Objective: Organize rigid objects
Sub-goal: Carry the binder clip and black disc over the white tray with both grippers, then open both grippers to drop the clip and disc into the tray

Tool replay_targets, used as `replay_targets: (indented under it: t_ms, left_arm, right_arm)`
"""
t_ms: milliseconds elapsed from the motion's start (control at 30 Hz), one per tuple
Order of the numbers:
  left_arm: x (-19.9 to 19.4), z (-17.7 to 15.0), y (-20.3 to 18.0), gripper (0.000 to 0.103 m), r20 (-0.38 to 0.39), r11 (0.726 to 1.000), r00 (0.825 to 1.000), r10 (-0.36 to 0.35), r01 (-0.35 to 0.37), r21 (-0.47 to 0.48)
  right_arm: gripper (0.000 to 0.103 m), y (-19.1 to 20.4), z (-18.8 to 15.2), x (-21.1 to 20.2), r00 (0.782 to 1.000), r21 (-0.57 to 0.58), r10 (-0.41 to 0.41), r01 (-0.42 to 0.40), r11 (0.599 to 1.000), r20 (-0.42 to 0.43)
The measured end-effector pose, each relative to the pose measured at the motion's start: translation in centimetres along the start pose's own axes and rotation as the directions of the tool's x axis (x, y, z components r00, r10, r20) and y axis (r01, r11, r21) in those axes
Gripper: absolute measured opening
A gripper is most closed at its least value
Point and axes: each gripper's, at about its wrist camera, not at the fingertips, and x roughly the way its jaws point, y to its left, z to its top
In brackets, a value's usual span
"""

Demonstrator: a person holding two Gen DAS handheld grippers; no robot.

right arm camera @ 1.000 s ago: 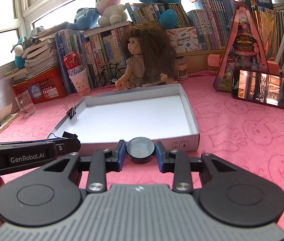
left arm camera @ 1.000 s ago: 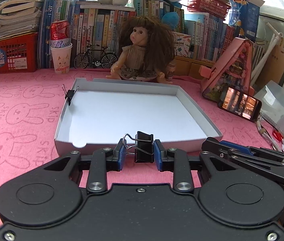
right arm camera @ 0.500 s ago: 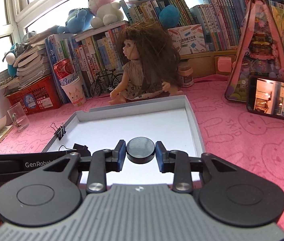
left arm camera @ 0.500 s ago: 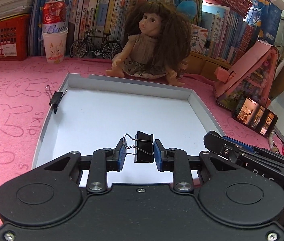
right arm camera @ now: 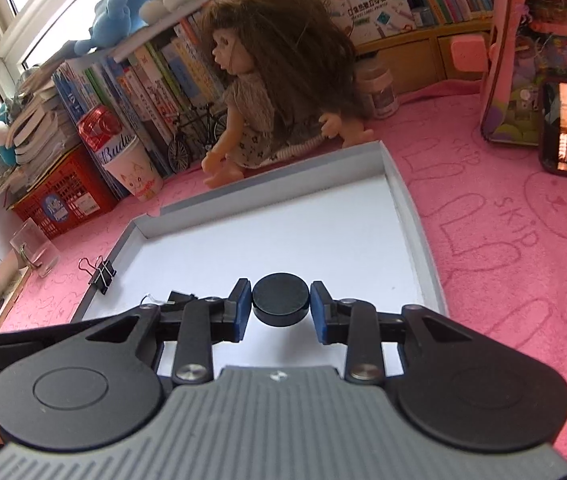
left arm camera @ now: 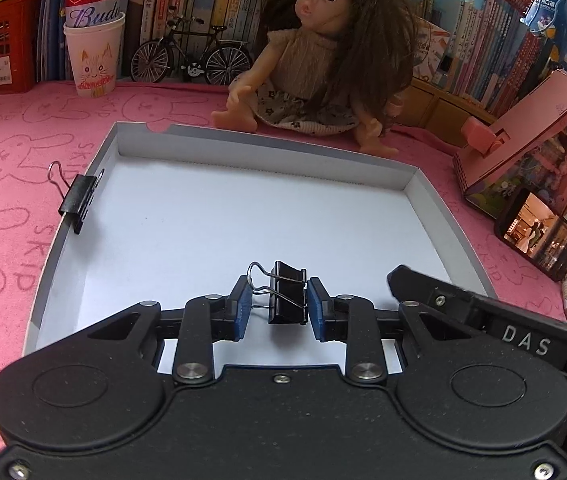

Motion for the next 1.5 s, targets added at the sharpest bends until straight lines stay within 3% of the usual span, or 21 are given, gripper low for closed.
replay_targets:
  t_ms: [400,533,633,1033,1167,1500]
  left_arm:
    - [0.1,0.2,0.0,0.027,-0.011,0.999,0.999,-0.04,0.039,-0.017]
    - [-0.6,0.2,-0.1,0.039,0.011,1.0,1.0,-0.02,0.02,-0.008]
    - [-1.1,0.1,0.1,0.046,0.025,1.0,1.0,-0.007,0.007,-0.006]
    - [-4.1,-1.0,0.1,0.073,0.078,0.999,0.997,0.021,-0.023,0.025]
    - [-5.5,-1.7,0.1,0.075,0.105,0.999,0.994,0.01,-0.014,0.038]
    - [-9.1,-3.4,0.0,0.078,0.154,0.999,0.988,-0.023,0.016,0.048]
  right_arm:
    - [0.039,0.3,0.4,1.3,0.999,0.056,0.003,-0.001,0.998,-0.042]
    - [0.043,0.2,0.4,1.1,0.999,0.066,-0.001,0.004,0.998,-0.038]
    - [0.062,-0.2,0.4,0.6,1.0,0.087,0.009,-0.006,0.996,-0.027]
    - [0.077,0.6,0.1,-2.6,0.999,0.038,-0.014,0.012,0.999,0.042]
    - [0.083,1.1,-0.3,-4.1,0.997,-0.002,-0.031,0.031,1.0,0.075]
    - [0.089,2.6,-1.5,-7.6,0.988,-0.078,-0.039,0.052,0.996,0.152]
